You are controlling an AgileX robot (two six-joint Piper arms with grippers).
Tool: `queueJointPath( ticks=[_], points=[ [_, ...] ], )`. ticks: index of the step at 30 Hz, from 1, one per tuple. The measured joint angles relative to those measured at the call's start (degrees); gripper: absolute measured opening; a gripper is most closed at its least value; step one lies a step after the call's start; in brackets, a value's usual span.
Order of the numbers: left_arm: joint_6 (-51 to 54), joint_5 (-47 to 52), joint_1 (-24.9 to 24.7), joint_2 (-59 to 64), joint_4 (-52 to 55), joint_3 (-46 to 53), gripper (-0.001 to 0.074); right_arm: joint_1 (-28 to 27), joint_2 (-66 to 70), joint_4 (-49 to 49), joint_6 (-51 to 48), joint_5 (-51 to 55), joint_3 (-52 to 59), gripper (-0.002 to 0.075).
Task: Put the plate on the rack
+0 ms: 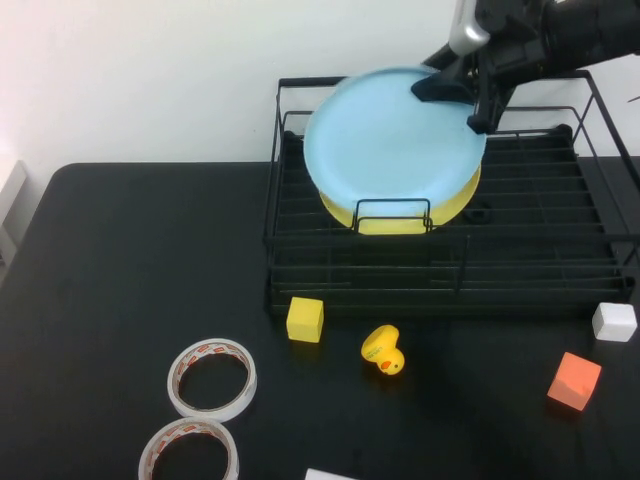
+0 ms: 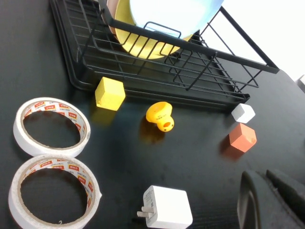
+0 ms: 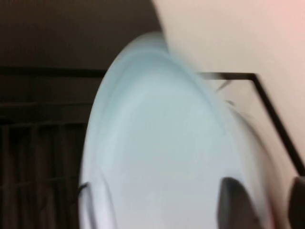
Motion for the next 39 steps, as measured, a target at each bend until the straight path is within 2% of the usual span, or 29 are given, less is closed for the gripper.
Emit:
queueJointPath(
  ticks=[2,5,9,12,20,23,28,32,35,39],
  points=[
    [-0.03,0.00,0.00,0.00,0.00,0.00,0.0000,0.00,0.00,0.00,2.39,-2.53,0.00,0.0292],
    [0.02,0.11,0.00,0.00,0.00,0.00,0.0000,0.00,0.00,-0.04,6.49,-4.59,0.00,0.0392],
    [0.02,0.11,0.00,0.00,0.14,0.00,0.0000,0.00,-0.96,-0.52,10.23,-4.99,0.00,0.0419],
    [0.02,0.20,0.00,0.00,0.14,0.00,0.0000,0.00,-3.41,-0.83,13.44,-4.99,0.00,0.0382],
    [0.11,0.32,0.00,0.00,0.14,0.00,0.0000,0.00,-13.45,-4.49,22.84,-2.97,-0.13,0.0100],
    [0.11,0.32,0.00,0.00,0.14,0.00,0.0000,0.00,-14.56,-5.61,24.57,0.88,-0.13,0.0030],
    [0.11,0.81,0.00,0.00,0.14,0.00,0.0000,0.00,-16.08,-10.36,33.22,6.28,-0.13,0.0004],
    [0.11,0.97,0.00,0.00,0.14,0.00,0.0000,0.00,-20.16,-11.63,34.78,8.80,2.20,0.0004],
    [0.11,1.20,0.00,0.00,0.14,0.00,0.0000,0.00,-26.70,-10.98,34.54,7.16,7.74,0.0004],
    [0.11,1.20,0.00,0.00,0.14,0.00,0.0000,0.00,-38.48,-6.35,30.41,-0.19,21.79,0.0004]
  ],
)
